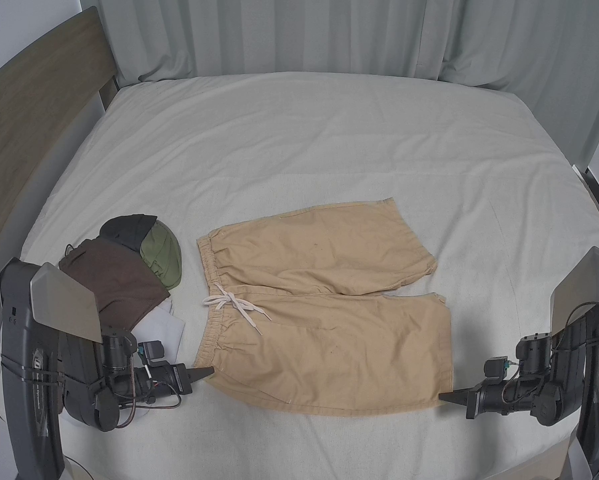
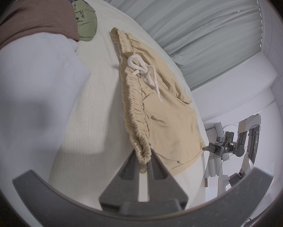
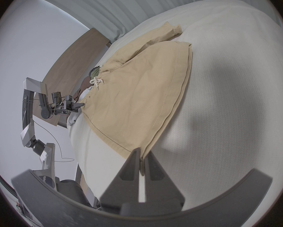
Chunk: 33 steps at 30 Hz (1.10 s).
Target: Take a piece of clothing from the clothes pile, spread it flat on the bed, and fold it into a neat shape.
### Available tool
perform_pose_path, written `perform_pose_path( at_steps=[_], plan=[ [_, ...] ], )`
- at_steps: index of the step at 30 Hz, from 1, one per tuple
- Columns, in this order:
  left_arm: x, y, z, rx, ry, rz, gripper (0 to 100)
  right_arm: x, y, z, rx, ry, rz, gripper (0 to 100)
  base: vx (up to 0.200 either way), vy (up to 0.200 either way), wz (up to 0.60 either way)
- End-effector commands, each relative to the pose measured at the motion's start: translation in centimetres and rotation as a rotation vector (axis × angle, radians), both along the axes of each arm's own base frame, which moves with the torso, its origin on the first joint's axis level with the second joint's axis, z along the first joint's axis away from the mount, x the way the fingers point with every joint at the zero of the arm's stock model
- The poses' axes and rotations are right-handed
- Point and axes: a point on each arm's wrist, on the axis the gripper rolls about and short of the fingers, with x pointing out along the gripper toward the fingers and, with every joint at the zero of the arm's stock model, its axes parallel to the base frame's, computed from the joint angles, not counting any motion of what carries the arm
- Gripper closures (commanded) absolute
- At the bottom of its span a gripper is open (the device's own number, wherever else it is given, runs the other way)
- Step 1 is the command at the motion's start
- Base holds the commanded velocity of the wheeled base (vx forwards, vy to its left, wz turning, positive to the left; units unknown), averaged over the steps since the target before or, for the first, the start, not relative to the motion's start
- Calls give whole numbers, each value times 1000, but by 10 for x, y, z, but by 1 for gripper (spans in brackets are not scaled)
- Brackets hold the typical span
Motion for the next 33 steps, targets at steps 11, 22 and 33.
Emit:
perform_pose_path(
  at_steps=[11,22,33],
  plan=[
    [-19,5,-1,55,13,-37,100,-5,1,7,4,-6,16,100,0,0,0],
    [-42,7,-3,118,38,-98,100,-18,1,12,-27,-22,64,100,0,0,0],
    [-59,8,-3,134,64,-148,100,-23,0,12,-36,-8,73,100,0,0,0]
  ],
)
